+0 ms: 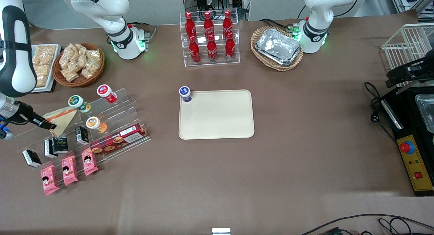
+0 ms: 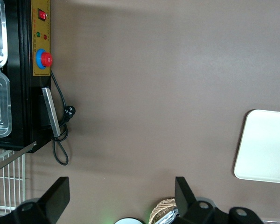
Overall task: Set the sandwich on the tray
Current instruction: 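Close the right gripper on the wrapped triangular sandwich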
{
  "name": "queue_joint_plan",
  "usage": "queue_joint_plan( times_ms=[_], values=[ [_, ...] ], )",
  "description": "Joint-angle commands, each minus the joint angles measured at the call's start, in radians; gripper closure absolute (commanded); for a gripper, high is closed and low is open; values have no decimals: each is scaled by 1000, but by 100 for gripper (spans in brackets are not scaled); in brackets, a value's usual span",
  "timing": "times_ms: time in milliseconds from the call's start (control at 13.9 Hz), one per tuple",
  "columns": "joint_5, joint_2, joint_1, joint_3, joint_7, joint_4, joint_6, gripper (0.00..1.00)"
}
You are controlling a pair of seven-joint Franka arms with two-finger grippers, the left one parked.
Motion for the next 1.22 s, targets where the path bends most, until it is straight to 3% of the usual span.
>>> queue_joint_plan(
  times_ms=[0,143,359,574,933,1148],
  values=[
    [-6,8,-2,0,-31,3,17,84],
    [-6,7,-2,0,-68,8,12,92],
    [-8,7,-10,-1,-108,52,-15,93],
    [-51,10,-12,-1,-135,109,-68,93],
    [-48,106,-1,6,-148,425,-366,93],
    [-40,131,21,31,-189,505,-430,92]
  ],
)
